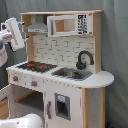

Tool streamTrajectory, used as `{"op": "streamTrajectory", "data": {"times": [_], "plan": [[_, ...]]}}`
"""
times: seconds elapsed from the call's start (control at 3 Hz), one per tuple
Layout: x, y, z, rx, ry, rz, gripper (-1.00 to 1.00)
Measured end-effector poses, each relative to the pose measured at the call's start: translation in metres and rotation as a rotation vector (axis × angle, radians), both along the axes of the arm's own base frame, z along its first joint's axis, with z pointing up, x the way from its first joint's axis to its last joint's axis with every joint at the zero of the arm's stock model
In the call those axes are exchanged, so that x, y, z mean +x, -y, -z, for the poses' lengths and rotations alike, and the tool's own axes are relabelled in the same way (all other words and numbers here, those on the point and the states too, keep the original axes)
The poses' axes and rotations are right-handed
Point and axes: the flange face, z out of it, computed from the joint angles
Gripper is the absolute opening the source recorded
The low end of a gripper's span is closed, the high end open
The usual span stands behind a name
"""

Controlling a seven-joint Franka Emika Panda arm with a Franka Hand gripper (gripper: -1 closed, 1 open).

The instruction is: Play with the kitchen

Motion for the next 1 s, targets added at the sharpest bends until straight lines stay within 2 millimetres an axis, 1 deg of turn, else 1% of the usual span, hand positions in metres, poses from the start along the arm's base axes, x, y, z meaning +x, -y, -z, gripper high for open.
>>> {"op": "streamTrajectory", "data": {"times": [0.33,0.67,1.0], "plan": [[-0.030,0.009,-0.014,0.015,0.009,0.046,1.00],[-0.057,0.020,-0.024,0.035,0.013,0.091,1.00],[-0.084,0.036,-0.031,0.053,0.015,0.145,1.00]]}}
